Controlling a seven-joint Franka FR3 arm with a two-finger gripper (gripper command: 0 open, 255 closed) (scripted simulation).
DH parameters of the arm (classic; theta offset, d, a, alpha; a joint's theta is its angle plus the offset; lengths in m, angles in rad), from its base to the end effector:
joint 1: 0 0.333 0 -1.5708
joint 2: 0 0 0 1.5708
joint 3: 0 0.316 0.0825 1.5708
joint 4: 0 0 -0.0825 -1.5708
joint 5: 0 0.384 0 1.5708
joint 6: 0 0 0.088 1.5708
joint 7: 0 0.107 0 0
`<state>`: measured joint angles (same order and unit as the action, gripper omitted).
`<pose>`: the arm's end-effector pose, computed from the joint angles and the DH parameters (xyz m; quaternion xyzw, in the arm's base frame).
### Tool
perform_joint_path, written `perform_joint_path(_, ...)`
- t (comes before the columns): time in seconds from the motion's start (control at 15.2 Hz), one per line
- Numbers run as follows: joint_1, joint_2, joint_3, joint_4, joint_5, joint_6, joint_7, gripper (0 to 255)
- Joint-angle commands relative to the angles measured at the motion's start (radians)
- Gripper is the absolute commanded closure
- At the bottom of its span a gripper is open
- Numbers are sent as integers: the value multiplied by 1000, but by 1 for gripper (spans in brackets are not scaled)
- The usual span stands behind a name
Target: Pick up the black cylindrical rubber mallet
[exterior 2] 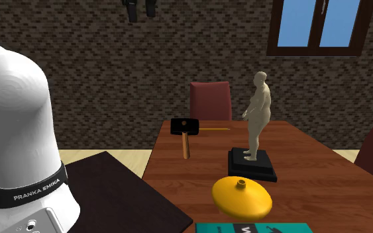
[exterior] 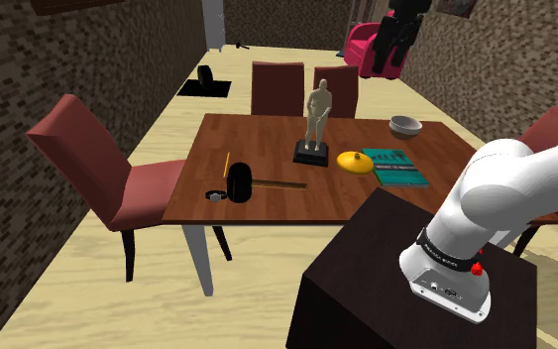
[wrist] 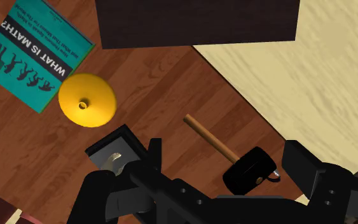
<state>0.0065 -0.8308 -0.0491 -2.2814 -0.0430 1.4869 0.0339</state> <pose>0.2851 -0.0233 0.6308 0.9993 -0.0328 0.0178 0.0032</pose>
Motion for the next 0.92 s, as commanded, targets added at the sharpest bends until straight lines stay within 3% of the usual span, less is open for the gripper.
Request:
perform_joint_path(0.0, 0, 0, 0, 0, 0, 0, 0, 0)
perform_joint_path(0.86, 100, 270, -112, -184, -16, 447, -289, 0)
